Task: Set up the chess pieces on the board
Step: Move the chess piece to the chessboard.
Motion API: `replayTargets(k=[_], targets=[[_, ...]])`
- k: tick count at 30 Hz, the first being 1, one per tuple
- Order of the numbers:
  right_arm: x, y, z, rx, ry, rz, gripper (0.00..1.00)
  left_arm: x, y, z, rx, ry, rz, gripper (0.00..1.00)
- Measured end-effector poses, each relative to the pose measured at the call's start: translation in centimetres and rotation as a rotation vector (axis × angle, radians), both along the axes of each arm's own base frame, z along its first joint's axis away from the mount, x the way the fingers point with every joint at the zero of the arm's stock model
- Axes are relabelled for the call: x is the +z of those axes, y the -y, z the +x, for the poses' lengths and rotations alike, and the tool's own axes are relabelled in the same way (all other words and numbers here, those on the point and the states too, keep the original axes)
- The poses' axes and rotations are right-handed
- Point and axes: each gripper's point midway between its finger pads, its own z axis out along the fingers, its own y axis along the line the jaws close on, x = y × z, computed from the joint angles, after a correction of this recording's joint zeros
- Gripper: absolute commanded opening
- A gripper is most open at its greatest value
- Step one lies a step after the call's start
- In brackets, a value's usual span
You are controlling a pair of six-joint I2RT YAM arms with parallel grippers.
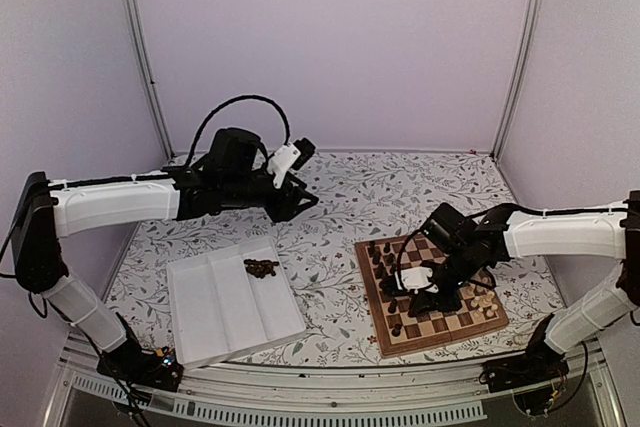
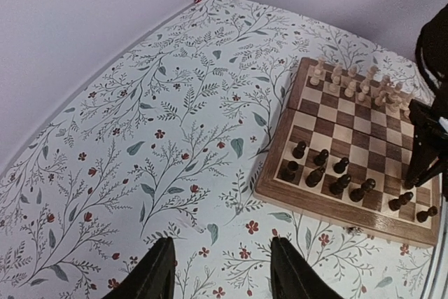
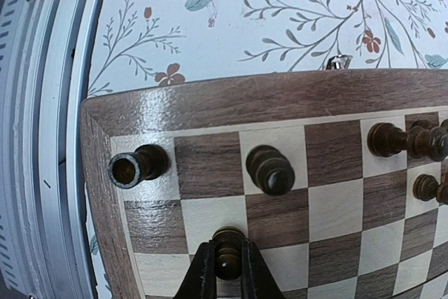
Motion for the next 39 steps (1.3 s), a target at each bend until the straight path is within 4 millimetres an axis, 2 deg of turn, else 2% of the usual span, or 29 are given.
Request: replayTargets(k=[10, 18, 29, 39], targets=[[0.6, -1.8, 3.5, -0.055, 0.069, 0.002, 0.07, -0.7, 0.3, -0.5, -0.02, -0.027, 0.016, 0.48], [0.6, -2.3, 6.6, -0.127, 0.102, -0.008, 0.08, -0.7, 0.7, -0.7, -0.029, -0.032, 0.023, 0.49], [-0.1, -2.2, 8.3, -0.179, 0.091, -0.028, 0.09, -1.7, 1.0, -1.0, -0.047, -0.045, 0.055, 0.48], [-0.4, -2.1, 8.3, -0.191, 0.078, -0.032, 0.29, -2.3, 1.0, -1.2, -0.051, -0.057, 0.073, 0.48]])
